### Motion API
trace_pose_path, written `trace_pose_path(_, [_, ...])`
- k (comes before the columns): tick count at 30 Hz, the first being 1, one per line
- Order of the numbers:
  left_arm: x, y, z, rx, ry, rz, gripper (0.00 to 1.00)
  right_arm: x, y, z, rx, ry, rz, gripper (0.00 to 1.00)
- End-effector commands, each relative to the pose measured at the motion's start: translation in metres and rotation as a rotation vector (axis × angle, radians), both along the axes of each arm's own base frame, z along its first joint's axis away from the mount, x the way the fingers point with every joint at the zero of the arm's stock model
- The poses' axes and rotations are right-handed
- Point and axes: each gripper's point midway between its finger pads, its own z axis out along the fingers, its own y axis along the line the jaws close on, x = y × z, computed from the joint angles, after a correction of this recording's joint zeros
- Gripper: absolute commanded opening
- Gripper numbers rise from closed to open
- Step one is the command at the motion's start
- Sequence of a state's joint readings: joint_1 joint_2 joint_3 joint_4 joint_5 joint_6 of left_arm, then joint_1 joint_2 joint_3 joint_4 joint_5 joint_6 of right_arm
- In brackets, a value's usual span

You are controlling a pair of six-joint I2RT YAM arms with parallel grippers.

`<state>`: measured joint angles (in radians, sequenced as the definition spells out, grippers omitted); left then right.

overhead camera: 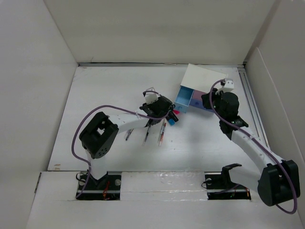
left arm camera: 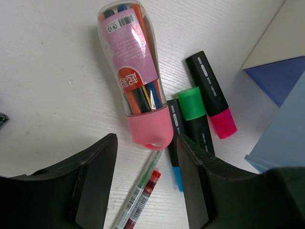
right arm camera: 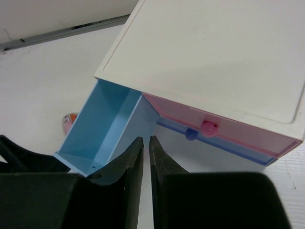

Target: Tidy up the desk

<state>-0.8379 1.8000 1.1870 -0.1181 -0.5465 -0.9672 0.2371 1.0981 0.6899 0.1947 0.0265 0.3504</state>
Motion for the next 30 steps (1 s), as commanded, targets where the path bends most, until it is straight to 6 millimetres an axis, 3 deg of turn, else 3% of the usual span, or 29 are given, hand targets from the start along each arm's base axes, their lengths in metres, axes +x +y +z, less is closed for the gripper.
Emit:
trace_pose_path(1, [0.008,-0.007,0.002,-0.025,-0.01,-0.016,0.49,0.004,0.009,0.022,-0.001,-0.076,0.021,0.17])
trace_pose_path(9, [0.017,0.003,-0.015,-0.007,0.004,0.006,0.48,0.003,0.015,0.021,-0.007,-0.073,0.038,0.23])
trace_pose_path(19, [0.022,-0.004,-0.03,0.026,0.025,-0.013,0.47,-0.001,0.021,0.031,-0.012,-0.098,0.045,0.3])
trace_pose_path(30, [0.029,0.017,-0.047,0.058,0.045,0.004,0.47,-0.002,0.026,0.028,-0.013,-0.09,0.059,0.36])
